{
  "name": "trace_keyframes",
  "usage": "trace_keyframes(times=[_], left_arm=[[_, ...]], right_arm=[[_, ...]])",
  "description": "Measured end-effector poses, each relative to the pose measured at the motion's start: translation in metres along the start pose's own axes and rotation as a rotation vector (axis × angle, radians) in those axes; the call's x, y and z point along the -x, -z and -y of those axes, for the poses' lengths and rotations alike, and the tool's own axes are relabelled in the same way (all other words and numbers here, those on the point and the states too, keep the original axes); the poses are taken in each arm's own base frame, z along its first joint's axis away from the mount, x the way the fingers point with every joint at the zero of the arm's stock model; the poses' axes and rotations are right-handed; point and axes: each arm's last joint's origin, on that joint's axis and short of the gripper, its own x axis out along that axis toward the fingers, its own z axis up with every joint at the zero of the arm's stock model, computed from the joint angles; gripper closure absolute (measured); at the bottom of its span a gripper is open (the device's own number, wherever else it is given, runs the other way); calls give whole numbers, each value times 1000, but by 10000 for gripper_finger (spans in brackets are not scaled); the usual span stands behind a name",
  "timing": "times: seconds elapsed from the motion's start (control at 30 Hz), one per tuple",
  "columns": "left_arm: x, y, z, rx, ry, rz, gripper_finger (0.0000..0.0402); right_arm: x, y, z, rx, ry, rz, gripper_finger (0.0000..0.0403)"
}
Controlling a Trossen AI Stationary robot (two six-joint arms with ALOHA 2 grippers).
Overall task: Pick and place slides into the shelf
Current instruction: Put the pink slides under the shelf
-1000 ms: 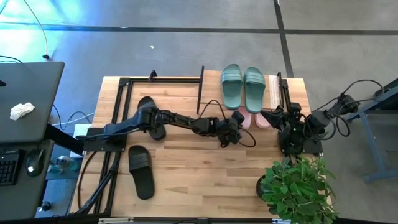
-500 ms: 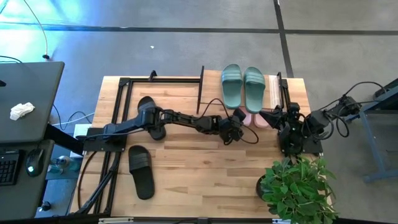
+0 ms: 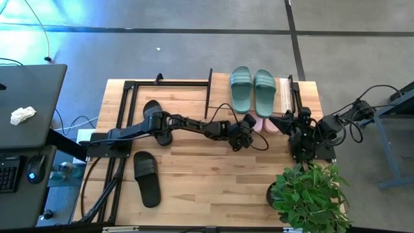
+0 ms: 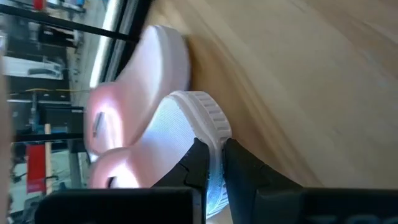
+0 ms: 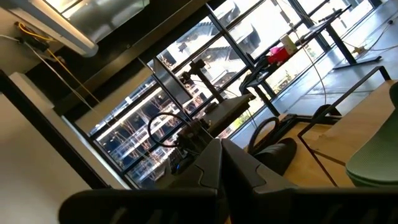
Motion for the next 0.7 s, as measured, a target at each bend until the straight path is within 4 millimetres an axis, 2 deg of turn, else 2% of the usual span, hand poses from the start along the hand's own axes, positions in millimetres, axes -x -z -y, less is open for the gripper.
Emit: trace_keyframes(times=[0.27,0.43,0.7], left_arm=[[0,-1,-6,28,-65,3,380],[-5,-1,0,38,-76,-5,376],[-7,0,2,74,-80,-14,315]], right_arm=[[0,0,0,0,0,0,403],[0,0,0,-18,-2,-3,403],[0,0,0,-21,-1,-4,403]])
